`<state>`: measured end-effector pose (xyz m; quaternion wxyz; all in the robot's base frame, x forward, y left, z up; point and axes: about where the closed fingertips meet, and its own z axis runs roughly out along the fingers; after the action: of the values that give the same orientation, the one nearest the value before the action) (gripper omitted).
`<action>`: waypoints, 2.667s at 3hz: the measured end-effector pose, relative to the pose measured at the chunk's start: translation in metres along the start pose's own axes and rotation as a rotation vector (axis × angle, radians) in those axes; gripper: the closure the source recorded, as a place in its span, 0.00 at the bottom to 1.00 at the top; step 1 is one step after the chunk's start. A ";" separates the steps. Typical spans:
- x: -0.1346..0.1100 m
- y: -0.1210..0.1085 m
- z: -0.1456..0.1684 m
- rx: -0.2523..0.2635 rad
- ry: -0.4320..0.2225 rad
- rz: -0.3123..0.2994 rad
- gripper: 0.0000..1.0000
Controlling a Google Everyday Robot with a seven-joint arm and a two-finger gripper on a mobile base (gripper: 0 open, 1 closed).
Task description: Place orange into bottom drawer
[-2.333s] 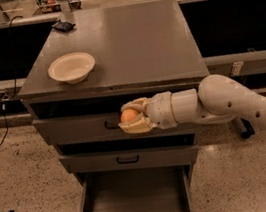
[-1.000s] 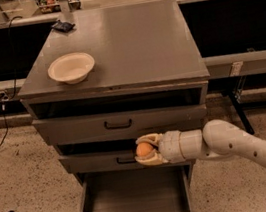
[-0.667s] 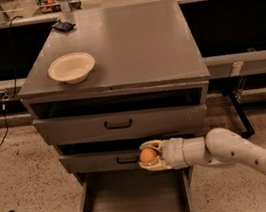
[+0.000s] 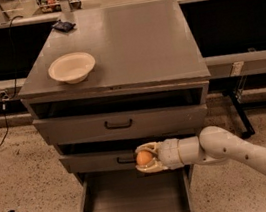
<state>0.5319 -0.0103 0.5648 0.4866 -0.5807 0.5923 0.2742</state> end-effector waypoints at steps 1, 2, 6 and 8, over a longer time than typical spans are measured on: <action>0.043 0.012 0.036 -0.049 -0.028 0.018 1.00; 0.105 0.035 0.071 -0.067 -0.106 0.046 1.00; 0.233 0.051 0.123 0.032 -0.094 0.078 1.00; 0.289 0.042 0.134 0.041 -0.118 0.116 1.00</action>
Offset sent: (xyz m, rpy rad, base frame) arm -0.0104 0.0335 -0.2304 0.2147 0.0900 0.0893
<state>0.5694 -0.0053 0.2452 0.5158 -0.5183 0.6005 0.3236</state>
